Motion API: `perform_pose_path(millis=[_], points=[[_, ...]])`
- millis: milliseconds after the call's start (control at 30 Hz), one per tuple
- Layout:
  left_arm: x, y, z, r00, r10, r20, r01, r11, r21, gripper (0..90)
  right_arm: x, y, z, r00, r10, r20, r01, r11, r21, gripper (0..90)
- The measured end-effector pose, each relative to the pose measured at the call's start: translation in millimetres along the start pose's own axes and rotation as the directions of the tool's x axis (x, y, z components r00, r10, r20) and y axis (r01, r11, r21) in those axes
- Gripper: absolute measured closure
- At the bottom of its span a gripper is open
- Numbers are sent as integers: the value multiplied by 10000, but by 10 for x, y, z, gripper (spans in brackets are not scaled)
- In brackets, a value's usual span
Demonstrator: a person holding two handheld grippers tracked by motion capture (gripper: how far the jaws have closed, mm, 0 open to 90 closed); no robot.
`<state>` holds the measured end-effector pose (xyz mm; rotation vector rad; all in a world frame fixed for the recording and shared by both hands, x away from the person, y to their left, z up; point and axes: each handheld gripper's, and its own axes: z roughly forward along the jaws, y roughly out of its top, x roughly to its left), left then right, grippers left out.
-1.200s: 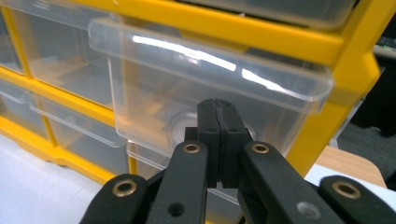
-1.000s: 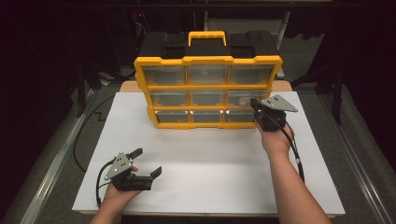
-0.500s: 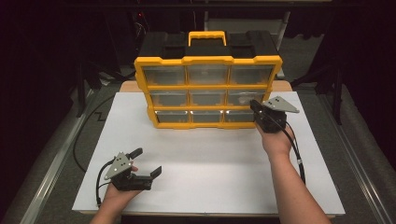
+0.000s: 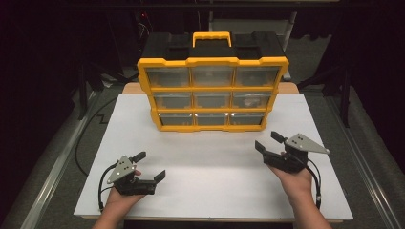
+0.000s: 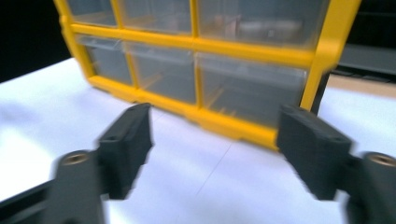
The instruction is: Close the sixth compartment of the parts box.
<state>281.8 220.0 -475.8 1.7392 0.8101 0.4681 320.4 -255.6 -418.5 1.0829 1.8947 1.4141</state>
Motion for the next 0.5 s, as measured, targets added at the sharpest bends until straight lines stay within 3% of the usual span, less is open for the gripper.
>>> perform_pose_path(millis=[100,200,500], points=[[8,0,-8,10000,-3,-34,3,10000,0,4,-6,-148,-119,9995,298,-48,-298,9996,17,117],[22,-1,-18,10000,-59,-61,59,10000,-14,4,12,-270,-233,9995,262,154,-261,9996,-80,1],[50,-1,-40,9994,-218,-272,218,9998,-14,4,34,-468,-388,9967,-226,783,232,9997,-68,0]])
